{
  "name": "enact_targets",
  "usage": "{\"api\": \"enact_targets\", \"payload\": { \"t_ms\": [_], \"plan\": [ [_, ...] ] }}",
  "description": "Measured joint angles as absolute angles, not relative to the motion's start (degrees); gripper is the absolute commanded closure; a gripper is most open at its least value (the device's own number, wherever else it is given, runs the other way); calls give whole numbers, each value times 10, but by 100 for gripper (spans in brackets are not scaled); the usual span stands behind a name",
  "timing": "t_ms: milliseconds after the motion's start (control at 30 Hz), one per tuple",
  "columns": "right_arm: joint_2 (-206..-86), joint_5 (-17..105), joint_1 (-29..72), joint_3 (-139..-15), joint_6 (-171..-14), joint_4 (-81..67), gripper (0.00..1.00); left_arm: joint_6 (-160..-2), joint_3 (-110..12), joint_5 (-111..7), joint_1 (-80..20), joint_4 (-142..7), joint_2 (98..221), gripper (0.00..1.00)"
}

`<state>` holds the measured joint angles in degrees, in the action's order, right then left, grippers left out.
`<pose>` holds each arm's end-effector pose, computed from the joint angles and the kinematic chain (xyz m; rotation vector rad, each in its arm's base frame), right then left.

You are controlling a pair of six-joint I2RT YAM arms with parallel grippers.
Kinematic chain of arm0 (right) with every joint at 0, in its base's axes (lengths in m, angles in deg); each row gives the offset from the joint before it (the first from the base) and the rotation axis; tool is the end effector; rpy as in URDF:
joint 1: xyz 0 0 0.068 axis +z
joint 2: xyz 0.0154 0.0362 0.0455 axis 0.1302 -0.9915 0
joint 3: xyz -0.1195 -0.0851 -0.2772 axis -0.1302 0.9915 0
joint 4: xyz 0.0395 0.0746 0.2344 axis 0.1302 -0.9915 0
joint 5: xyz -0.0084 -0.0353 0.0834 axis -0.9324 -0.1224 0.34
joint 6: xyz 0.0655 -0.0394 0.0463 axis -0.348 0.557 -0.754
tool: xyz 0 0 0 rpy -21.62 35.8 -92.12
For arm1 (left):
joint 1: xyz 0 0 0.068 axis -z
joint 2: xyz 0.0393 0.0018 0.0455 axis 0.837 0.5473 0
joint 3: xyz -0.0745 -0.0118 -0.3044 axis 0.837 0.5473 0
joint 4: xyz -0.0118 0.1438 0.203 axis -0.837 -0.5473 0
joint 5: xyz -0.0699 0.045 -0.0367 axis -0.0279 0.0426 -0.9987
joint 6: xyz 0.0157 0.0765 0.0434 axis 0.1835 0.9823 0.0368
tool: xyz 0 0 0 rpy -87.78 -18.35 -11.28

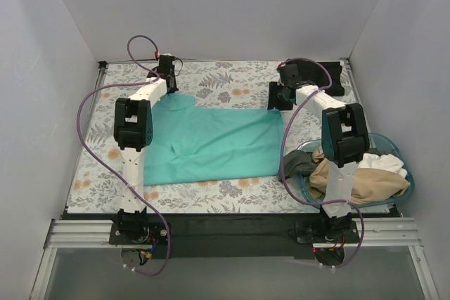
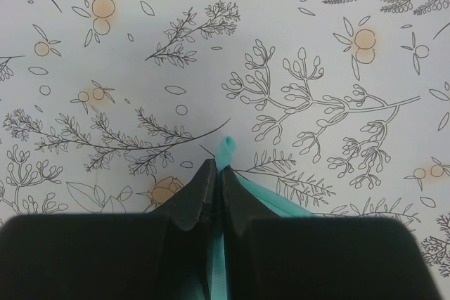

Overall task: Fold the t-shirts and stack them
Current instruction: Fold the tshirt

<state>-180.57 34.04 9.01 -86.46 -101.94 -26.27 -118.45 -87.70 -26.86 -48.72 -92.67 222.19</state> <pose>0.4621 0.1329 0.2057 0.0111 2.4564 0.1941 0.5749 -0.0585 0.1513 -0.9540 2.1994 -0.1024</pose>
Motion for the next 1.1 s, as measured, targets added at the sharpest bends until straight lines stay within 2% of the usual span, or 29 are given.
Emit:
{"api": "enact_targets", "payload": {
  "t_ms": [167, 200, 267, 300, 367, 400, 500, 767, 1100],
  "plan": [
    [-1824, 366, 78, -877, -1022, -265, 50, -1184, -874, -263, -487, -920, 2222, 100],
    [-1827, 369, 76, -877, -1022, -265, 56, -1184, -874, -262, -487, -919, 2222, 100],
    [-1831, 377, 73, -877, -1022, -266, 60, -1184, -873, -261, -487, -918, 2222, 100],
    [-1832, 382, 72, -877, -1023, -266, 69, -1184, -873, -261, -487, -918, 2222, 100],
    [-1835, 389, 71, -878, -1022, -269, 78, -1185, -873, -261, -487, -918, 2222, 100],
    [-1837, 393, 71, -881, -1021, -271, 87, -1185, -873, -261, -487, -918, 2222, 100],
    [-1846, 401, 72, -898, -1019, -274, 99, -1186, -871, -260, -487, -915, 2221, 100],
    [-1847, 403, 72, -914, -1006, -274, 99, -1203, -813, -251, -487, -904, 2183, 100],
    [-1793, 397, 72, -859, -990, -275, 99, -1254, -650, -241, -488, -869, 2034, 100]
  ]
}}
